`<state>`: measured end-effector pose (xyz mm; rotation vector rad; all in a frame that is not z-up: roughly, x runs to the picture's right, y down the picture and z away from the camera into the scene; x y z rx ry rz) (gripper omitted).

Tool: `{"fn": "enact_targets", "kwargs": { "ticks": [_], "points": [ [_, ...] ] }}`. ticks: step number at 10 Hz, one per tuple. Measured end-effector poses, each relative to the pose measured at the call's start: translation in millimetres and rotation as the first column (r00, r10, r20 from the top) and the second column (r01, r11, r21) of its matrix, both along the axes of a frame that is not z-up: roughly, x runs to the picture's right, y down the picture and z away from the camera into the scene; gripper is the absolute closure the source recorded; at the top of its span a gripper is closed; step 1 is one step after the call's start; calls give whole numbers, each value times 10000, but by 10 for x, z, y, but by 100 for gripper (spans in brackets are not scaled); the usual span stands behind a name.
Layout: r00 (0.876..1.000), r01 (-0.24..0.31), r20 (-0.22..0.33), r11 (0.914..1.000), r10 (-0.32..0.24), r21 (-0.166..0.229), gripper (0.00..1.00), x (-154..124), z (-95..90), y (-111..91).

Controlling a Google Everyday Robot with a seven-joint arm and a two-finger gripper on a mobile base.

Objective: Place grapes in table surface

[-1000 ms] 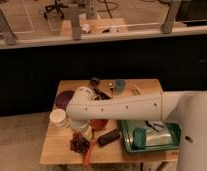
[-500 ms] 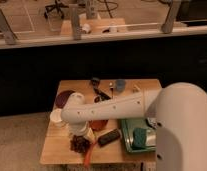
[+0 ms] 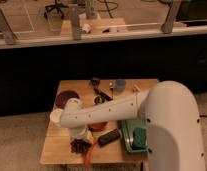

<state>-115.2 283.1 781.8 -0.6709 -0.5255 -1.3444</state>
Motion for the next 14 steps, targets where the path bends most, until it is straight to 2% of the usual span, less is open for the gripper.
{"fn": "enact_targets", "kwargs": {
  "ticks": [5,7,8,9,10,11,12,13,14],
  "points": [
    [10000,-34,-37,10000,34,-41,98,-21,-12,1],
    [9987,-314,-409,9995,312,-64,100,-116,-22,-61],
    [9957,-695,-627,9974,682,-177,100,-103,-18,-108],
    [9878,-1359,-824,9898,1320,-437,100,-41,-7,-153],
    [9752,-2078,-939,9753,2006,-748,100,49,1,-194],
    [9554,-2924,-721,9514,2864,-965,100,88,-10,-253],
    [9381,-3465,-399,9315,3442,-1107,100,119,-47,-313],
    [9194,-3917,-98,9126,3933,-1170,100,148,-114,-393],
    [9024,-4239,304,8983,4298,-1156,100,122,-250,-524]
  ]
}}
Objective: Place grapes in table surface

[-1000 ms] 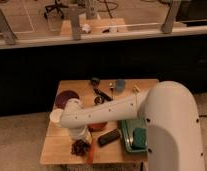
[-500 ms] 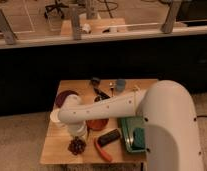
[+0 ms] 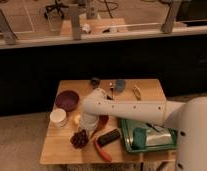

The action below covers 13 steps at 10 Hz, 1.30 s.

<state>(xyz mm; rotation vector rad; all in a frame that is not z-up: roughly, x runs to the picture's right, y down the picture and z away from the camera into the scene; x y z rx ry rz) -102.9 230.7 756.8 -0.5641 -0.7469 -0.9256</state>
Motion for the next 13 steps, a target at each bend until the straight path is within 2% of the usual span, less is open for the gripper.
{"fn": "enact_targets", "kwargs": {
  "ticks": [2,5,7,9,13],
  "points": [
    [9988,-294,413,9987,277,407,100,-68,-272,-228],
    [9949,-414,960,9923,303,1165,100,-271,-650,-493],
    [9940,-489,1028,9908,360,1260,100,-318,-706,-542],
    [9952,-336,955,9925,223,1179,100,-377,-645,-468],
    [9973,231,680,9972,-279,711,98,-507,-116,78]
  ]
}}
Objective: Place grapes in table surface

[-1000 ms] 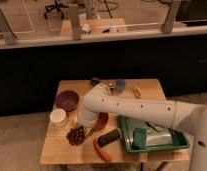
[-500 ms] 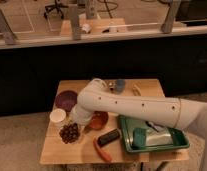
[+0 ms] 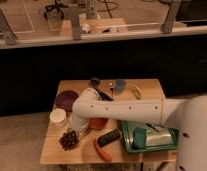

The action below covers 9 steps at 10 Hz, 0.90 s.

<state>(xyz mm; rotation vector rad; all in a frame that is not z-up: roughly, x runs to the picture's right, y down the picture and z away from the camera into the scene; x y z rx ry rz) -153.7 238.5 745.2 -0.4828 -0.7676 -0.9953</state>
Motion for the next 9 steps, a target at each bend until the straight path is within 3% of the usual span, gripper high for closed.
{"fn": "enact_targets", "kwargs": {
  "ticks": [2,4,8,9],
  "points": [
    [9988,436,-211,9989,-440,-166,80,-53,296,334],
    [9989,404,-213,9990,-408,-190,60,-77,437,459],
    [9982,549,-239,9983,-554,-204,22,-27,405,471],
    [9978,631,-204,9978,-635,-186,20,-41,379,477]
  ]
}}
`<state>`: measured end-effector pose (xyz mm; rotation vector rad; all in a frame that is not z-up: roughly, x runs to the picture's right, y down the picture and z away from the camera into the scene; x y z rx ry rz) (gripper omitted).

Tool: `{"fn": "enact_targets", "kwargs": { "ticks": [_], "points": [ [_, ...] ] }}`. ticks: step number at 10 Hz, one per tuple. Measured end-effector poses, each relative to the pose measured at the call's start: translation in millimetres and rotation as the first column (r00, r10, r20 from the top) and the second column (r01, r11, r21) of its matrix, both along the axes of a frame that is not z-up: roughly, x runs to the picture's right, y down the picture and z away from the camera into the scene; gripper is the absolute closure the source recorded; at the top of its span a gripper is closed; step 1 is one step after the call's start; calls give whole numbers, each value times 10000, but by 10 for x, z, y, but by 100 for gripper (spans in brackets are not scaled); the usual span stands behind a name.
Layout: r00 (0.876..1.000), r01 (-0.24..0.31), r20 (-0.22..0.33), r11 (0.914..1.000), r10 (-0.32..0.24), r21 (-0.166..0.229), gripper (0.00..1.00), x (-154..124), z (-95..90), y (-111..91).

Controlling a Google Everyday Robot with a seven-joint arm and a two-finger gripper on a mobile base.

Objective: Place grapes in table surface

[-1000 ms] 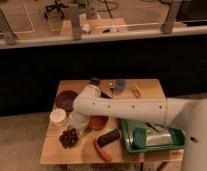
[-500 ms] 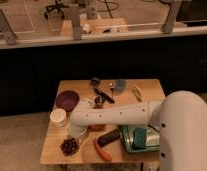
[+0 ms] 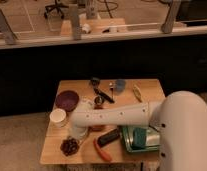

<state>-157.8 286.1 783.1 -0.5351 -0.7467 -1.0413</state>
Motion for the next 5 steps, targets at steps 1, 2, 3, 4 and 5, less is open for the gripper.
{"fn": "enact_targets", "kwargs": {
  "ticks": [1,2,3,4,5],
  "points": [
    [9999,132,47,9999,-132,29,20,-27,-51,-4],
    [9997,194,174,9997,-196,120,20,-97,-138,-57],
    [9995,191,260,9996,-196,185,20,-140,-225,-118],
    [9993,178,319,9996,-185,218,20,-153,-255,-134],
    [9993,169,325,9994,-179,314,20,-161,-310,-181]
  ]
}}
